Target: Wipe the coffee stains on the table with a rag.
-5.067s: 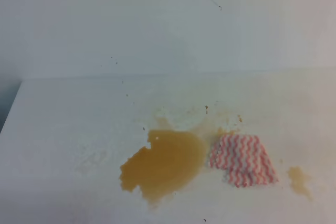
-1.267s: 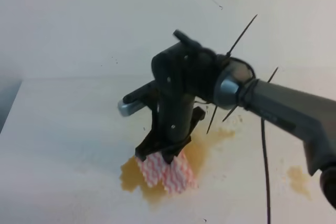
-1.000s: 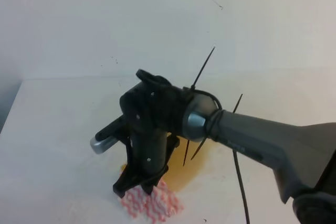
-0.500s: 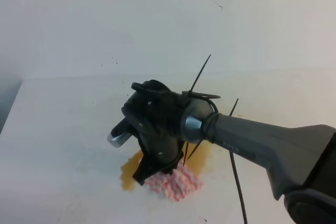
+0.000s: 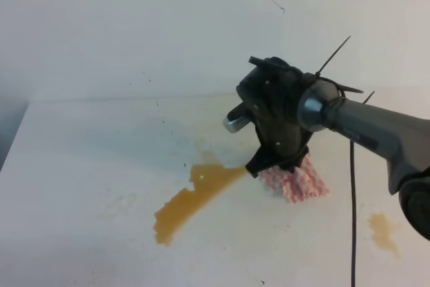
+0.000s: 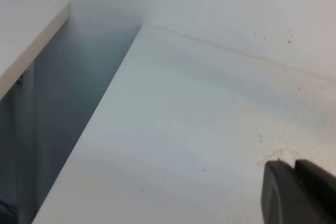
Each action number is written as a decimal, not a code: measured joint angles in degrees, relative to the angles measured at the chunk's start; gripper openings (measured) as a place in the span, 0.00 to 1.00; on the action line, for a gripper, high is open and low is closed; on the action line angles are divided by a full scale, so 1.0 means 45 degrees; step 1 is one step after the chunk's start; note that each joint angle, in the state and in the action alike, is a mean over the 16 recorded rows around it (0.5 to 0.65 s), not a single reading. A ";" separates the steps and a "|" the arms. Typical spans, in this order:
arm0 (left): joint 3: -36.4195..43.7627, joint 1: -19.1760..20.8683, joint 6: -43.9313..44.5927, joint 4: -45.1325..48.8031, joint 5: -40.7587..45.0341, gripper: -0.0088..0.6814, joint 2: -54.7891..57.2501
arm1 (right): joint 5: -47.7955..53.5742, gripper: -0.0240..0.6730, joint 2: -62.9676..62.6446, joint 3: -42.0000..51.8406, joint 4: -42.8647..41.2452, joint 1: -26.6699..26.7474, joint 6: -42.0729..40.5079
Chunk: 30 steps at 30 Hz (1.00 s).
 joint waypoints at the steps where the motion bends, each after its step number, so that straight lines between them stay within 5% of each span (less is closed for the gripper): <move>1: 0.0000 0.0000 0.0000 0.0000 0.0000 0.01 0.0000 | -0.0016 0.07 0.0007 0.0000 -0.0049 -0.0166 0.0014; 14: 0.0000 0.0000 0.0000 0.0000 0.0000 0.01 0.0000 | -0.0790 0.07 0.0048 -0.0002 0.0078 -0.0872 -0.0348; 30: 0.0000 0.0000 0.0000 0.0000 -0.0013 0.01 0.0000 | -0.1418 0.07 0.0119 -0.0451 0.1338 0.1261 -0.1404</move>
